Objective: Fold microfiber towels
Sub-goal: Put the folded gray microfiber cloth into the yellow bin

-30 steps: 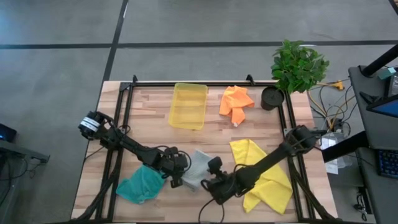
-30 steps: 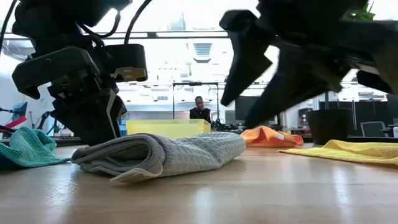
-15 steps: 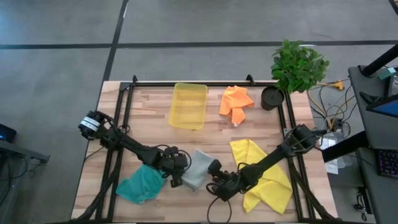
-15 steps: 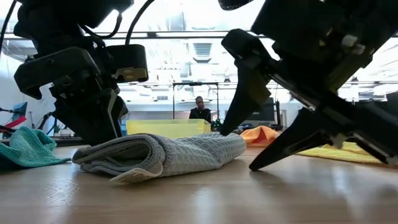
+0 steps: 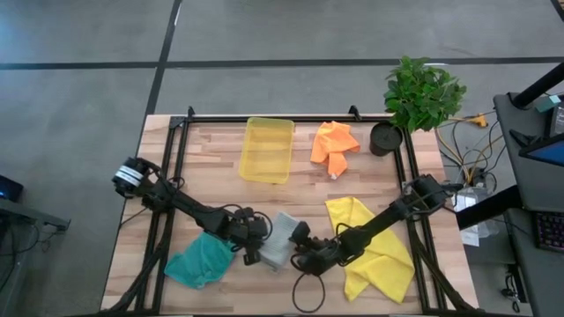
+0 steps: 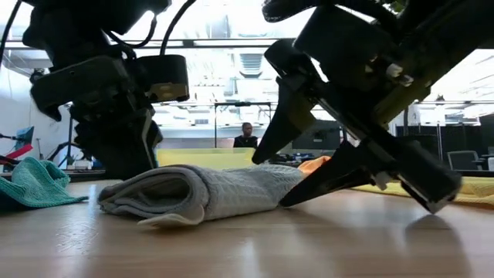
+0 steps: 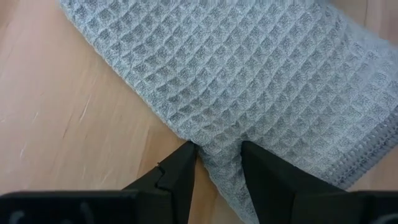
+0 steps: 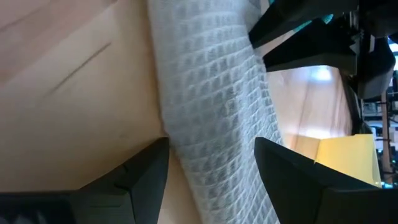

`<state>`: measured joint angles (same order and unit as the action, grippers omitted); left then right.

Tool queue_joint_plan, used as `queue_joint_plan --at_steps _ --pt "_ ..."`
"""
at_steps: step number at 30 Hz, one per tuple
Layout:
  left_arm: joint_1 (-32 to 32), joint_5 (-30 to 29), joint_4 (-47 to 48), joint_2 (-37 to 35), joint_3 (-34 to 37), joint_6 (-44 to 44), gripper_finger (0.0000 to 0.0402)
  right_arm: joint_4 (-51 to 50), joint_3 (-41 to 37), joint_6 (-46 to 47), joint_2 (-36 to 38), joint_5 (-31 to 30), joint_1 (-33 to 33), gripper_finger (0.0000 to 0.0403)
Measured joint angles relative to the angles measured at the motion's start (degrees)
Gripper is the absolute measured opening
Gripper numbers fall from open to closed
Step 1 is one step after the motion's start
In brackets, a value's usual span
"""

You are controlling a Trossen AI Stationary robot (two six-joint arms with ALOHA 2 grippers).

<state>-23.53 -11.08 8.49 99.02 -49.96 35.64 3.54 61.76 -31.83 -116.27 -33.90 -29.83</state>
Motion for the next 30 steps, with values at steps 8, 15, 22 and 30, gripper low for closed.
queue_joint_plan --at_steps 8,15,22,30 --pt "0.05 0.18 -3.41 0.04 -0.63 -0.04 0.0120 1.56 0.04 -1.97 -0.09 4.17 2.48 0.0233" --pt "0.02 0.29 -3.59 -0.04 -0.10 0.02 0.0120 1.44 0.00 -4.25 -0.09 5.00 2.47 0.0233" --pt "-0.03 1.82 -7.78 -0.07 -0.17 -0.33 0.0120 2.44 -0.06 -4.31 -0.50 5.76 2.88 0.0233" --pt "-0.03 2.58 -7.86 0.22 -0.23 -1.55 0.0120 2.85 0.59 -4.49 -1.79 7.52 2.91 0.0216"
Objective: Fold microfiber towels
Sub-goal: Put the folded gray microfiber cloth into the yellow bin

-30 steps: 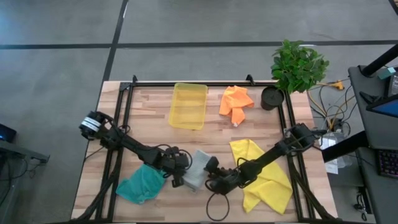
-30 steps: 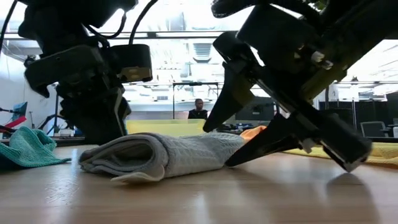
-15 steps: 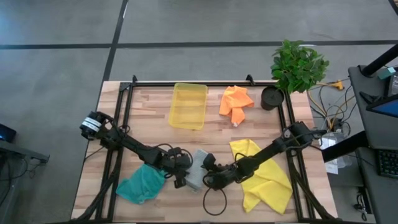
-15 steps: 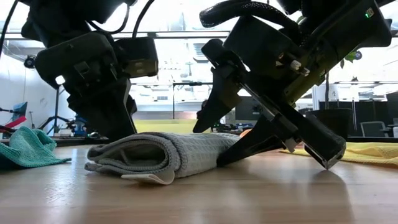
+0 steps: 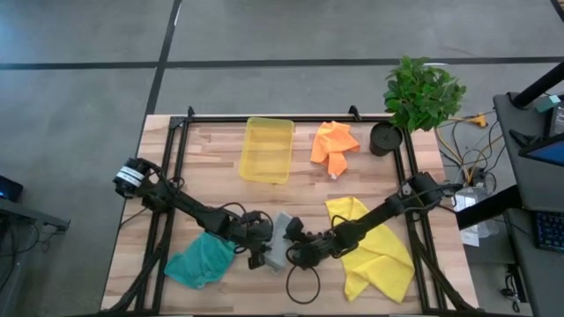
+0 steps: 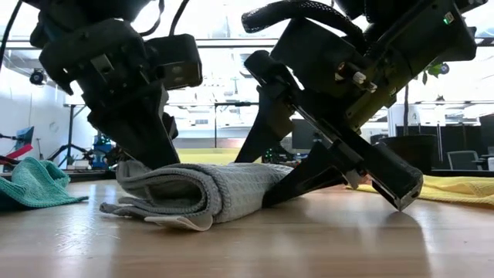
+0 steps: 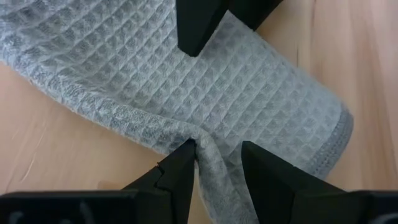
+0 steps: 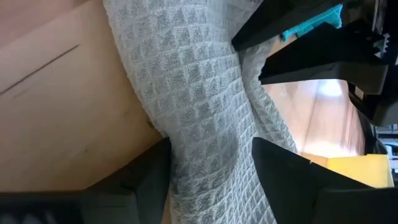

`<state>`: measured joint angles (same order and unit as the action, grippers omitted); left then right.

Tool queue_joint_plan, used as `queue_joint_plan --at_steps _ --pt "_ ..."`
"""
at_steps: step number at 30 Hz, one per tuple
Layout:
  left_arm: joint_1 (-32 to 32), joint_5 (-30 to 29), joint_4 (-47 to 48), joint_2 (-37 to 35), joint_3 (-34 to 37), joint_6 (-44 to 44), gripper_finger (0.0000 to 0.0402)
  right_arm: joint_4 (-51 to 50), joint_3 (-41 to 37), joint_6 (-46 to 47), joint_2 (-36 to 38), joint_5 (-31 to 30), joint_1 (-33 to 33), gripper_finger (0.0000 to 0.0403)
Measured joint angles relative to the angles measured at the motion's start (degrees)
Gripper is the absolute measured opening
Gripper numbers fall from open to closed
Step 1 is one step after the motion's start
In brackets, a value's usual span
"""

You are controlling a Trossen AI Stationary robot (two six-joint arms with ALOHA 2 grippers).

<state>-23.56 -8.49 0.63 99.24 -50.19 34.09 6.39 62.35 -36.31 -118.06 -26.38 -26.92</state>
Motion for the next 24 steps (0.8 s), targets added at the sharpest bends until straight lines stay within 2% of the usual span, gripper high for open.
queue_joint_plan --at_steps 4,7,12,18,24 --pt "0.05 0.00 0.04 0.00 0.03 -0.35 0.0120 -0.35 0.00 -0.02 -0.04 1.67 0.07 0.0166" --pt "0.05 -0.02 0.10 0.00 0.04 -0.37 0.0120 -0.44 0.00 0.02 -0.07 5.23 0.31 0.0112" --pt "0.13 -0.26 1.58 -1.65 0.04 -0.51 0.0120 -1.99 0.59 0.62 0.16 5.65 0.20 0.0024" --pt "0.36 -1.75 2.40 -9.20 0.27 -5.99 0.0122 -8.66 4.50 3.30 0.68 4.73 0.44 0.0019" --pt "0.42 -5.75 11.77 -21.07 0.79 -5.93 0.0122 -17.51 12.17 4.15 1.75 3.05 1.19 0.0018"
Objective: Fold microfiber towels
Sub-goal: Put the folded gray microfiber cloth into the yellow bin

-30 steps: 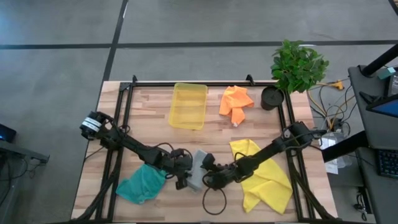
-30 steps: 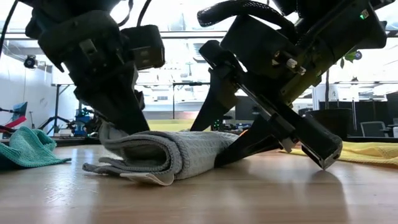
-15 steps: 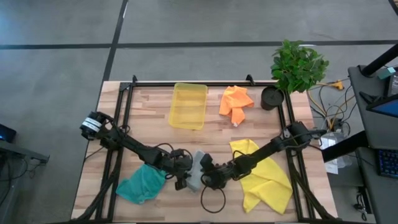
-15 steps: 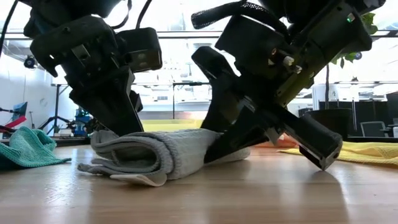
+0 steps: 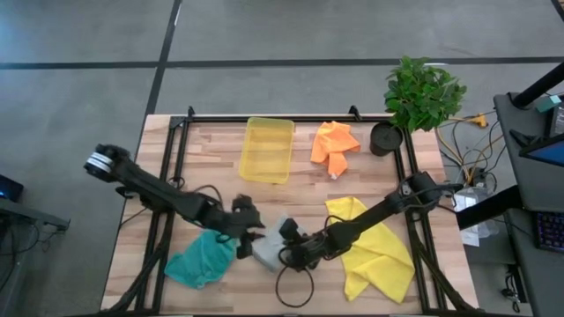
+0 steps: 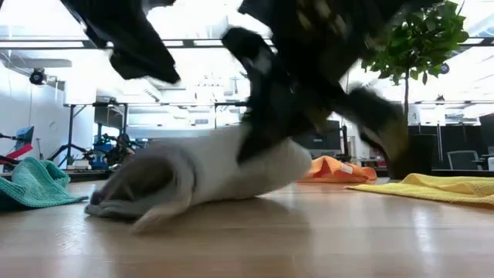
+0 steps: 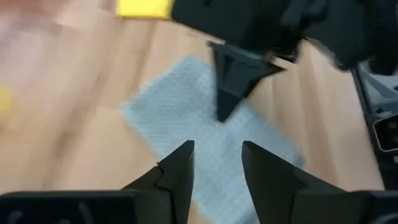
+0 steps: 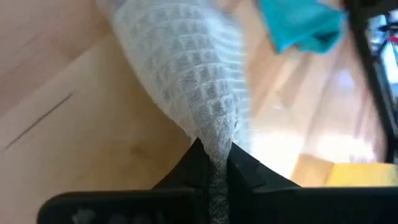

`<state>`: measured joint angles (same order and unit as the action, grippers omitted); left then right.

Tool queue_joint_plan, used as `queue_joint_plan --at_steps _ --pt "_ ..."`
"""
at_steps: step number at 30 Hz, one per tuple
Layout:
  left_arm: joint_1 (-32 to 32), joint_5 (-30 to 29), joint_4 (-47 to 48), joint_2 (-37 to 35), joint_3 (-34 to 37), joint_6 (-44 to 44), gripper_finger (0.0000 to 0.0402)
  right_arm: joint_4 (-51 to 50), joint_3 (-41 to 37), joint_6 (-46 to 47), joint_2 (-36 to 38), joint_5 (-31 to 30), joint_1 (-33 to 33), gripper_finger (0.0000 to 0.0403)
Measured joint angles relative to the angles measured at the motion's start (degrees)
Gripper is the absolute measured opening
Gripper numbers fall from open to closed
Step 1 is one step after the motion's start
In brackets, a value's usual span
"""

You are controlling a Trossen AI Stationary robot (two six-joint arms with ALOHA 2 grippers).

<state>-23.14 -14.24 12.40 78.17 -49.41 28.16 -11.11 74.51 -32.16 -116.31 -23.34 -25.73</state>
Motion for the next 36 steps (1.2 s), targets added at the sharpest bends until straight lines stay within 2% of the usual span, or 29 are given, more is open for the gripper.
queue_joint_plan --at_steps 4,9,12,18,24,31,34,36 --pt "0.00 -2.22 9.10 -8.64 0.06 4.33 0.0122 -9.36 6.35 4.40 0.37 1.34 1.32 0.0017" --pt "0.00 -2.58 14.87 -18.15 0.13 6.02 0.0122 -20.45 15.92 13.75 1.84 13.42 6.15 0.0016" --pt "0.00 -3.92 16.94 -22.83 0.13 5.92 0.0122 -27.30 22.15 18.78 1.79 16.01 10.01 0.0016" --pt "0.00 -7.32 22.14 -29.72 0.15 1.58 0.0122 -33.48 33.64 23.64 1.81 15.96 18.56 0.0016" --pt "0.00 -7.71 26.54 -34.24 0.15 -3.73 0.0122 -34.36 42.95 26.42 -0.45 15.83 28.53 0.0015" --pt "0.04 -7.90 29.12 -36.89 0.20 -9.29 0.0122 -34.60 54.43 27.22 -8.39 15.67 39.38 0.0015" --pt "0.36 -8.47 29.38 -37.91 0.20 -11.58 0.0122 -34.80 60.61 27.11 -13.78 11.77 42.92 0.0015" --pt "0.62 -8.63 31.04 -38.93 0.20 -12.24 0.0122 -30.57 59.58 25.39 -15.08 6.96 44.88 0.0015"
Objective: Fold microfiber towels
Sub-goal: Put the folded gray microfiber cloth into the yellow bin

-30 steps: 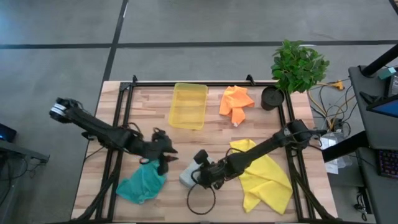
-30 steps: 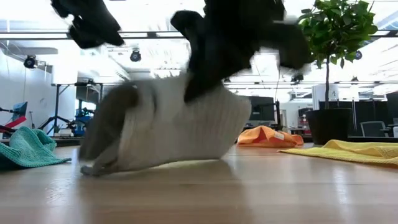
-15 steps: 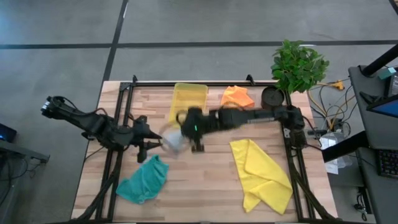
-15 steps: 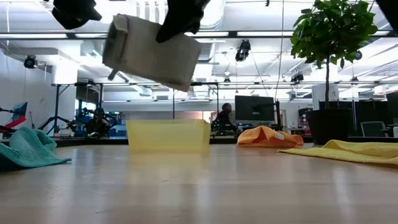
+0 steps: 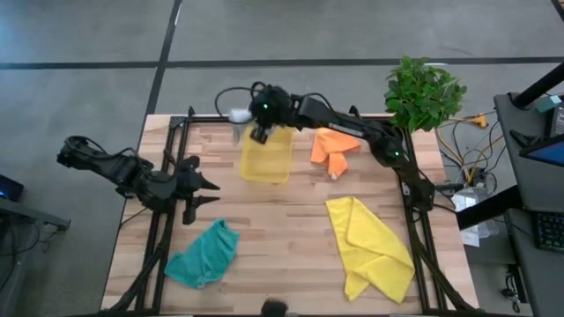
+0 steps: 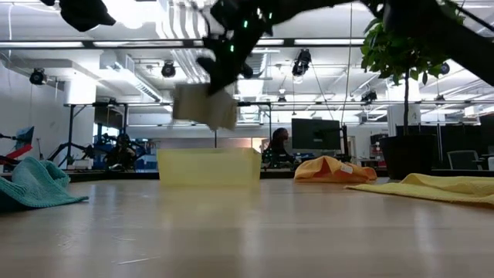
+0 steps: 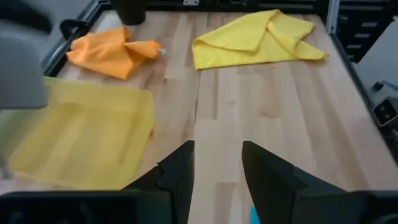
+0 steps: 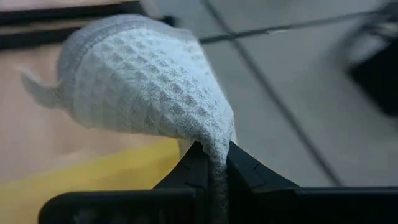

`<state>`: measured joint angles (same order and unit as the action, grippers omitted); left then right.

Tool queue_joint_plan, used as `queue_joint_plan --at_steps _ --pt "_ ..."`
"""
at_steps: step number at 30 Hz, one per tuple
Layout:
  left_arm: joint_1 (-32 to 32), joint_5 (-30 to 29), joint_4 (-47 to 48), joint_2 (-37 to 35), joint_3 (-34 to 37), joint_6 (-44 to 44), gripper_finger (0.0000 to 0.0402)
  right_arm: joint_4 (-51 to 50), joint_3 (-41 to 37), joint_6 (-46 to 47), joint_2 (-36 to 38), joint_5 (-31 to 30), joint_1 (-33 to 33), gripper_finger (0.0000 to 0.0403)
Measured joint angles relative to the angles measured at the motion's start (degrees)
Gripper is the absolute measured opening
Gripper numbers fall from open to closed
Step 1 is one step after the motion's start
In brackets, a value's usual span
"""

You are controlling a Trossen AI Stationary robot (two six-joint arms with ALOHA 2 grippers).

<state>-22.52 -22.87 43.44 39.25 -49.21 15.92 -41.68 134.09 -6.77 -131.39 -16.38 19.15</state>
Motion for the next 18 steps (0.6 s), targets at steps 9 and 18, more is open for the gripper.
queue_joint_plan --at_steps 9,18 --pt "0.08 -0.45 7.62 -4.31 0.09 4.70 0.0122 3.00 -0.25 -9.76 -6.70 -15.46 4.39 0.0015" --pt "0.08 -2.58 7.85 -5.07 0.09 4.77 0.0122 -1.78 -0.25 -10.08 -11.24 -14.72 2.29 0.0015"
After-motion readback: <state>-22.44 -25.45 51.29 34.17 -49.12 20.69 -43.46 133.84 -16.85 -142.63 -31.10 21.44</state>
